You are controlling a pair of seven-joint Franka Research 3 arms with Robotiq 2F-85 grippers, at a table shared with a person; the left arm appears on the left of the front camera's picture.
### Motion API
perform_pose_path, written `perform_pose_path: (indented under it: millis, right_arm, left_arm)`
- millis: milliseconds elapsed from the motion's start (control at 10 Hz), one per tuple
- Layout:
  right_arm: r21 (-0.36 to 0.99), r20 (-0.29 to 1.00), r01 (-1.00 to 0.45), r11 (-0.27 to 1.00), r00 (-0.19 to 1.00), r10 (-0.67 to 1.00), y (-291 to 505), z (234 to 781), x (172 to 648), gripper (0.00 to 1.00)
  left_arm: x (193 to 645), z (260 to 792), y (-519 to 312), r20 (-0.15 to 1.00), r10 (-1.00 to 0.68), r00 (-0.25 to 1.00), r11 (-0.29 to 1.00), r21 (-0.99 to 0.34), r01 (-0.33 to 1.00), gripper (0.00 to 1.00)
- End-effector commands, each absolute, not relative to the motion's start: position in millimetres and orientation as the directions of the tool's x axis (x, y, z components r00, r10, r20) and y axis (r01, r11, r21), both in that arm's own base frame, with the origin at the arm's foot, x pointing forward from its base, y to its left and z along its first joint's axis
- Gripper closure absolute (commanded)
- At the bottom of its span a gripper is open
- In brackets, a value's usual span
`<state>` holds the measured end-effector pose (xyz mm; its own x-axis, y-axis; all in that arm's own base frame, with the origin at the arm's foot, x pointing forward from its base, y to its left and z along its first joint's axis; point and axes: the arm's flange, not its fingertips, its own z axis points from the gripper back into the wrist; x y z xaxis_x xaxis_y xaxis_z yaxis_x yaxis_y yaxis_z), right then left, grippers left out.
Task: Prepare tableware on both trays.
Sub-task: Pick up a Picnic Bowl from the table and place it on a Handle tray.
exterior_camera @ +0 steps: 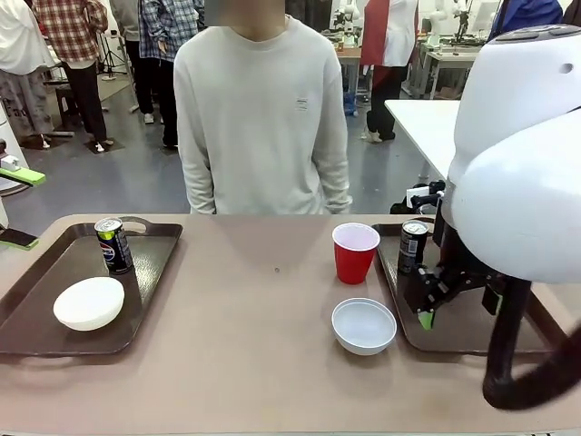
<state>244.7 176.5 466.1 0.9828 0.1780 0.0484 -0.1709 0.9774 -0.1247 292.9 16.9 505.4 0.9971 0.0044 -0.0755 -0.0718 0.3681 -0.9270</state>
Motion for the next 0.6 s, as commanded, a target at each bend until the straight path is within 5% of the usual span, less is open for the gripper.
perform_pose_path:
  millis: [0, 200, 500]
  right_arm:
    - [-0.1, 0.037, -0.145, 0.984, 0.988, 0.149, 181, 450, 297, 0.0]
    - [-0.112, 0.047, -0.151, 0.982, 0.987, 0.157, 175, 456, 268, 0.0]
    - [0.017, 0.113, -0.118, 0.993, 0.987, 0.115, 208, 431, 311, 0.0]
  left_arm:
    - [292, 506, 18, -0.051, -0.003, 0.999, 0.349, -0.936, -0.047, 0.02]
    - [292, 506, 18, -0.051, -0.003, 0.999, 0.349, -0.936, -0.047, 0.02]
    - [292, 506, 18, -0.051, -0.003, 0.999, 0.349, -0.936, -0.047, 0.02]
